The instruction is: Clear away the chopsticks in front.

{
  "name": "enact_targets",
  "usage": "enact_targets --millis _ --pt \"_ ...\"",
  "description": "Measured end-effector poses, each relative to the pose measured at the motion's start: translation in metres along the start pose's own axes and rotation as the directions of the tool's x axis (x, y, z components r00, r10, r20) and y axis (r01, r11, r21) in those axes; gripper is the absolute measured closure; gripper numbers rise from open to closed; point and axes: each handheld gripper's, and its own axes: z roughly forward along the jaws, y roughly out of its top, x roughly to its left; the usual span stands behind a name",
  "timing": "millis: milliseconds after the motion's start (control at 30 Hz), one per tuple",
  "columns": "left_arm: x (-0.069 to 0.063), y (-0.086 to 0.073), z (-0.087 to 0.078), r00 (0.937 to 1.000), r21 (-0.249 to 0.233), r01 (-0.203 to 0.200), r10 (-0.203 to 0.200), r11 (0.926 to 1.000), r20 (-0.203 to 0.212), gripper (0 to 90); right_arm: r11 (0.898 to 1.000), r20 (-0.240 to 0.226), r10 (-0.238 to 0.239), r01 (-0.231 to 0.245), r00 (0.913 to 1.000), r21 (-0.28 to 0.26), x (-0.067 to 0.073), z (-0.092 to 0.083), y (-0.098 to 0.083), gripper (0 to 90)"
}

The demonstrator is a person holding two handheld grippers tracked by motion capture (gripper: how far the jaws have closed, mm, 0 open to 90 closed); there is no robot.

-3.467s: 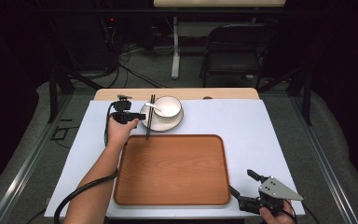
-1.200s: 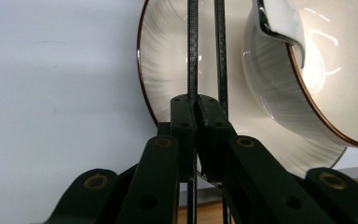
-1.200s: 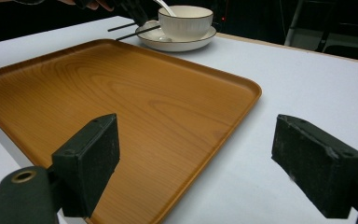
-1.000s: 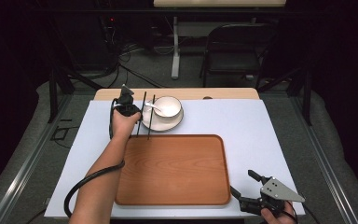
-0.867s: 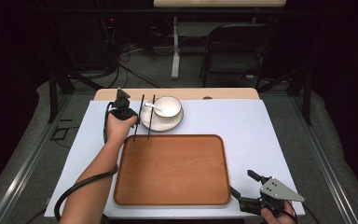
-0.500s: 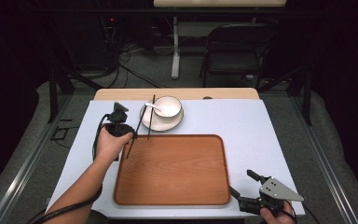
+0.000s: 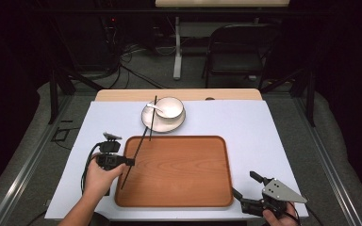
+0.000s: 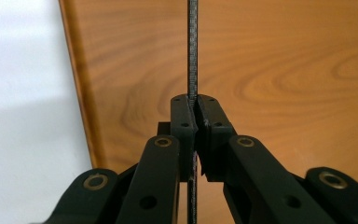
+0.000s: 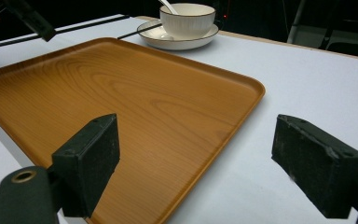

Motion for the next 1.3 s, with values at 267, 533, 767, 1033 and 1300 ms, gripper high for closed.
enact_targets --millis 267,533,767,1033,1300 --pt "-0.012 -0.022 0.013 0.9989 0.004 -0.046 0.046 0.9989 0.010 85.9 1.000 0.004 0.004 -0.004 1.0000 0.005 -0.001 0.000 0.000 14.6" --pt "-0.017 -0.020 0.032 0.9980 0.044 -0.054 0.055 0.9976 -0.031 85.9 1.000 0.003 0.007 -0.007 1.0000 0.004 -0.001 0.000 0.000 14.6" --pt "-0.015 -0.019 0.038 0.9979 0.057 -0.038 0.041 0.9977 -0.051 85.9 1.000 0.003 0.001 -0.001 1.0000 0.001 -0.001 0.000 0.000 14.6" --pt "-0.014 -0.017 0.041 0.9970 0.061 -0.027 0.031 0.9978 -0.071 85.8 1.000 0.003 0.004 -0.004 1.0000 -0.001 0.000 0.000 0.000 14.6" --pt "-0.014 -0.019 0.042 0.9980 0.064 -0.023 0.026 0.9977 -0.057 84.2 1.000 0.003 0.005 -0.005 1.0000 -0.001 0.000 -0.001 0.000 14.6"
